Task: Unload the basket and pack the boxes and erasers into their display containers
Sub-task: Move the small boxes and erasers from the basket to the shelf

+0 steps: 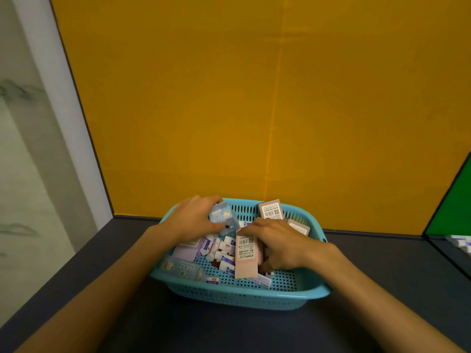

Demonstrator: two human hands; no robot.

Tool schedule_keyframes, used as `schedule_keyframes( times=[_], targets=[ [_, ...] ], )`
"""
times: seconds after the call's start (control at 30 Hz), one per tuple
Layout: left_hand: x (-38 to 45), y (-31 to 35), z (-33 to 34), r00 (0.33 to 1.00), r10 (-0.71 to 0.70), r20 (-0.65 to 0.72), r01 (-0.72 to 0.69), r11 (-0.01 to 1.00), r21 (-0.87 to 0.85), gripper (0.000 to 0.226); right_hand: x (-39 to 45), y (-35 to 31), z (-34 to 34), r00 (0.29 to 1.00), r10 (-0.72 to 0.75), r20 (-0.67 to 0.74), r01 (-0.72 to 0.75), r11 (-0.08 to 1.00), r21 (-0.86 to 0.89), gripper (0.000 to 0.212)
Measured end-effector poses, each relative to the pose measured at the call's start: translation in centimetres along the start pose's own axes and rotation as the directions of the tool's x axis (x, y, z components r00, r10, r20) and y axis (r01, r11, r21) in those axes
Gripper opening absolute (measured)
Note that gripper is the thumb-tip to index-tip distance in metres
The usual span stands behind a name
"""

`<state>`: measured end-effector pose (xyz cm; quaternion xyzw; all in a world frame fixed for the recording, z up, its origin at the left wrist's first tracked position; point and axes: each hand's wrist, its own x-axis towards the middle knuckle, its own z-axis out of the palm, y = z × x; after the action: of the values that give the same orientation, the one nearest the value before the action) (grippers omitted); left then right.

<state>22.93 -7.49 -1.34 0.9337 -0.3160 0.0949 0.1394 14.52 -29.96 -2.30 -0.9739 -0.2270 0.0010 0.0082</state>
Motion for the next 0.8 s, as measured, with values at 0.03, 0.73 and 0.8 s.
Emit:
schedule_keyframes(
  times=[0.03, 0.73, 0.8],
  targets=[
    [-0.3, 0.0, -0.4, 0.998, -0.028, -0.058, 0.028, 1.0, -0.006, 0.034, 0.1, 0.0, 0.0, 1.0, 0.003, -0.002, -0.003, 1.0, 0.002, 0.089],
    [-4.4, 2.1, -4.3, 0.937, -0.344, -0.061, 0.063, 0.337, -0.939, 0.029, -2.1, -1.8, -2.1, 0.881, 0.383, -0.279, -0.068, 0.685, 0.726, 0.026],
    [-4.4, 2.6, -4.3, 0.945, -0.324, -0.049, 0.066, 0.337, -0.939, 0.031, -3.2, -2.2, -2.5, 0.854, 0.451, -0.261, -0.022, 0.531, 0.847, 0.024]
  ],
)
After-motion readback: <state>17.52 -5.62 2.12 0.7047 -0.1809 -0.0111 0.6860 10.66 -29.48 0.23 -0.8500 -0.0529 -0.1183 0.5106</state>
